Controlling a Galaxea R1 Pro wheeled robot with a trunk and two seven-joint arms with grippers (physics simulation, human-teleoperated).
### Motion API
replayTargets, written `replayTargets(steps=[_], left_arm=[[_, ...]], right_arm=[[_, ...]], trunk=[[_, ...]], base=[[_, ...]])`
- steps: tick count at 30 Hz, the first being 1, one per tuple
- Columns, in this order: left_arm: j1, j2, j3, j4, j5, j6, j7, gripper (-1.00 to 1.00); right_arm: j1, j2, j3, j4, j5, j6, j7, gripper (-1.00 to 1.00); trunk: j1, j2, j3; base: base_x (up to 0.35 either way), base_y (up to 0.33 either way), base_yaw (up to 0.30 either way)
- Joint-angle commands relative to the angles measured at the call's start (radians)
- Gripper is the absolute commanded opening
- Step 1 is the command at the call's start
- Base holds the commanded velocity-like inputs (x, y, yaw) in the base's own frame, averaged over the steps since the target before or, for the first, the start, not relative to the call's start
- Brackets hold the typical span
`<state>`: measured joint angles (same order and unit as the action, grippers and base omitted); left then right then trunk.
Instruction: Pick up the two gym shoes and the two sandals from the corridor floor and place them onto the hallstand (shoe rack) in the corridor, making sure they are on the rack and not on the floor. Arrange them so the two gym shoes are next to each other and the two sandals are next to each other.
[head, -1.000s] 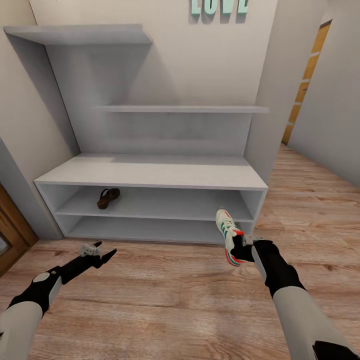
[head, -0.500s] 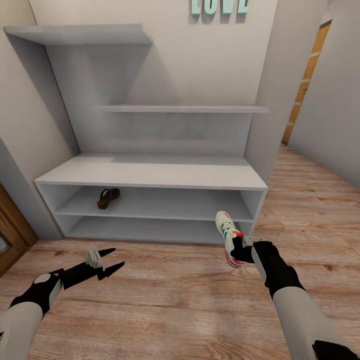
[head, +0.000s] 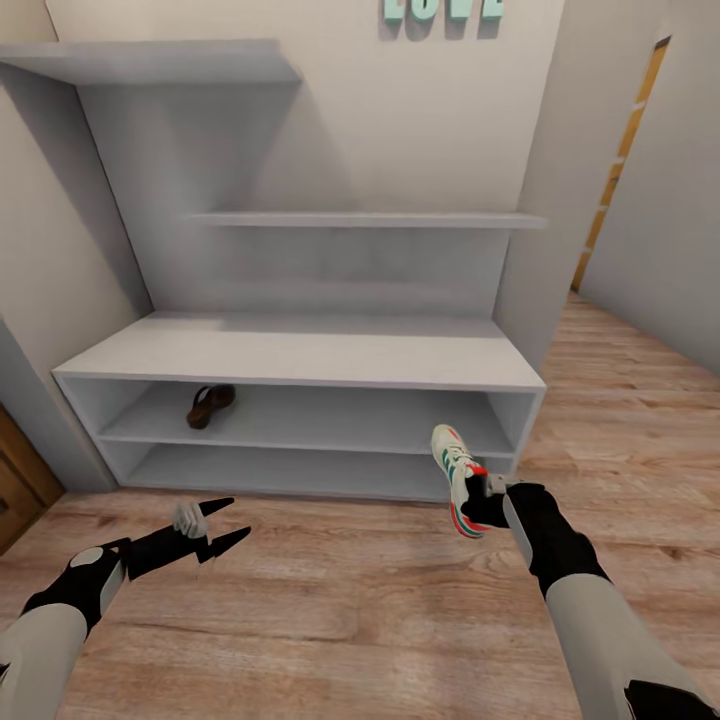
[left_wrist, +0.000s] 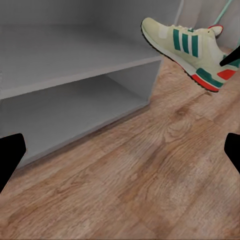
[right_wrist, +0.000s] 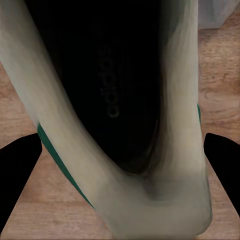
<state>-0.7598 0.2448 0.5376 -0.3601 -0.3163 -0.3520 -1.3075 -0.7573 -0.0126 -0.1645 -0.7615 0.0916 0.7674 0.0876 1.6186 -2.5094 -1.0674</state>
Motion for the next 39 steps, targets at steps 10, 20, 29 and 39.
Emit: replayTargets(steps=[10, 20, 29, 39], left_arm=[[-0.001, -0.001, 0.009, 0.001, -0.009, -0.005, -0.004, 1.00], [-0.001, -0.001, 0.009, 0.001, -0.009, -0.005, -0.004, 1.00], [-0.001, -0.001, 0.009, 0.001, -0.010, -0.005, -0.004, 1.00], [-0.001, -0.001, 0.009, 0.001, -0.010, -0.005, -0.004, 1.00]], right_arm=[[-0.001, 0.001, -0.003, 0.018, 0.010, -0.038, 0.009, -1.00], [-0.001, 0.000, -0.004, 0.019, 0.010, -0.154, 0.003, -1.00], [-0.001, 0.000, -0.004, 0.019, 0.010, -0.155, 0.003, -1.00], [-0.001, 0.000, -0.004, 0.019, 0.010, -0.157, 0.003, -1.00]], trunk=[[0.000, 0.000, -0.001], [0.000, 0.000, -0.001], [0.000, 0.000, -0.001], [0.000, 0.000, -0.001]], base=[[0.062, 0.000, 0.000], [0.001, 0.000, 0.000], [0.000, 0.000, 0.000], [0.000, 0.000, 0.000]])
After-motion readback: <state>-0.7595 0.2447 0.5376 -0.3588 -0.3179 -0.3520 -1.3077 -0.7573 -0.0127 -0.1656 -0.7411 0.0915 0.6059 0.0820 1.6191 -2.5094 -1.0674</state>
